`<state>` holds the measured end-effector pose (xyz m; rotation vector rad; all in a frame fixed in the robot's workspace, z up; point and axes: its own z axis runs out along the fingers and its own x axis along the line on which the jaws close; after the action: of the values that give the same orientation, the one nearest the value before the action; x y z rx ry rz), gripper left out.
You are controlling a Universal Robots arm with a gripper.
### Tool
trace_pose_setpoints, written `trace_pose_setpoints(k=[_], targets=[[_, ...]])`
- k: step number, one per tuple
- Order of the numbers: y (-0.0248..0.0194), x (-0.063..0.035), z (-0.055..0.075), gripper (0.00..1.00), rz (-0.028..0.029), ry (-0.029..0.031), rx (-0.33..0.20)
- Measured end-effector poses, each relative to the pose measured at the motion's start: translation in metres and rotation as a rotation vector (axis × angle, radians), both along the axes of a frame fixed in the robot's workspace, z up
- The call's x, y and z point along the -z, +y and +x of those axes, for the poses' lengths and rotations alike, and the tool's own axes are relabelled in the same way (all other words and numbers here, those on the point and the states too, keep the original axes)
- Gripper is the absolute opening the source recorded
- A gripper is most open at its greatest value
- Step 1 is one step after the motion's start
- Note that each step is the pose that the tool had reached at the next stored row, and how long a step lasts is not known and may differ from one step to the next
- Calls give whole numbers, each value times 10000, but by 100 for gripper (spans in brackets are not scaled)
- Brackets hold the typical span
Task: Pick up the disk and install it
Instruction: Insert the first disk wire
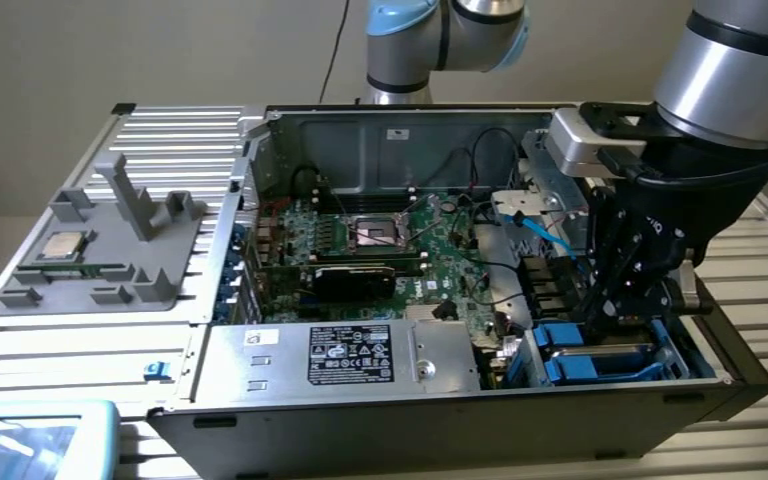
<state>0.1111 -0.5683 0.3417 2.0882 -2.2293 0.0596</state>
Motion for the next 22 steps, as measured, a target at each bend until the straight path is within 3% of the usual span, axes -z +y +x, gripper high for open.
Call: trace_pose_setpoints(k=[3,8,18,22], targets=[[0,1,1,16,1,-64,-24],[-5,2,-3,16,8,-69,-58],[-19,5,-10,16,148,-74,-255],[-32,7,-10,16,163,-82,-290]])
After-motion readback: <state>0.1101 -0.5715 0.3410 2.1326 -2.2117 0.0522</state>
